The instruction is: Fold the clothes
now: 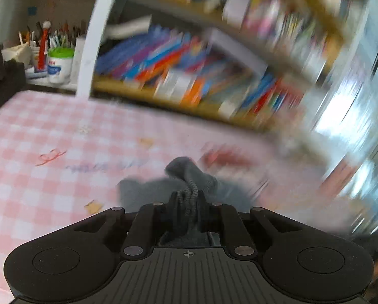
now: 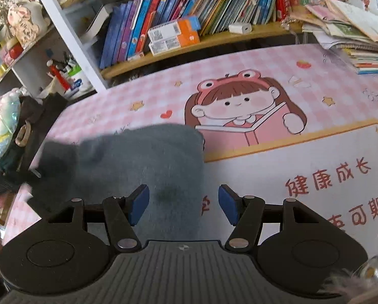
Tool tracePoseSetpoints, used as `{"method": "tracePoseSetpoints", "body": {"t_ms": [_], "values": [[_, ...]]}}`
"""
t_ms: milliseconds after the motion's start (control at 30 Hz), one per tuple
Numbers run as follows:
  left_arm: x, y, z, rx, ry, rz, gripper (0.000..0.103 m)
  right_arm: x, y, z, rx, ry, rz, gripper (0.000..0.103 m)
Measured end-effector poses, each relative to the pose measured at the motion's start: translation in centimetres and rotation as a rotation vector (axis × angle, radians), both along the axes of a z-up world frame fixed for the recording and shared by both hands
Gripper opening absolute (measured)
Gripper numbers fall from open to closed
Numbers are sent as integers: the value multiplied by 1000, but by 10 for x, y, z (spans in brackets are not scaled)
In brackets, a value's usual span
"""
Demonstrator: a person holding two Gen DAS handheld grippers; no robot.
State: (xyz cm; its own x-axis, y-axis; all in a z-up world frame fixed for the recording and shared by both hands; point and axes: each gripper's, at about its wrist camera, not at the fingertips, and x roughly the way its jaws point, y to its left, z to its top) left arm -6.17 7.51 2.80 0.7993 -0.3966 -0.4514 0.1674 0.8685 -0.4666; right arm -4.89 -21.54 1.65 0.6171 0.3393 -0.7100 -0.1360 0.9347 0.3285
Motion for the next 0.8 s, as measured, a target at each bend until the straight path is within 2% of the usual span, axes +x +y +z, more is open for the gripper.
{"method": "tracePoseSetpoints", "body": {"t_ms": [67,133,167,200,233,267,300,467,633,700,733,800], "values": [[-8,20,0,-124,7,63,12,1,3,-2,4,5,20,60],[-9,29,-16,-134,64,119,12,4,6,-5,8,17,41,60],[-9,32,-24,-131,93,141,18,6,8,-7,9,26,50,60],[-9,35,-32,-127,121,162,32,8,10,-9,9,36,58,60],[-9,38,-40,-123,149,184,41,10,12,-11,9,48,65,60],[-9,41,-49,-119,177,205,61,11,13,-13,9,55,70,60],[-9,44,-57,-115,206,227,69,12,14,-13,10,59,73,60],[-18,51,-50,-191,169,216,70,14,16,-17,23,78,80,60],[-10,48,-60,-215,208,195,66,16,15,-20,44,92,71,61],[-6,47,-62,-232,224,160,26,16,15,-20,47,92,69,61],[-4,46,-61,-217,231,147,18,16,15,-20,47,91,68,61],[-10,46,-52,-221,186,152,13,16,15,-19,49,86,64,62]]}}
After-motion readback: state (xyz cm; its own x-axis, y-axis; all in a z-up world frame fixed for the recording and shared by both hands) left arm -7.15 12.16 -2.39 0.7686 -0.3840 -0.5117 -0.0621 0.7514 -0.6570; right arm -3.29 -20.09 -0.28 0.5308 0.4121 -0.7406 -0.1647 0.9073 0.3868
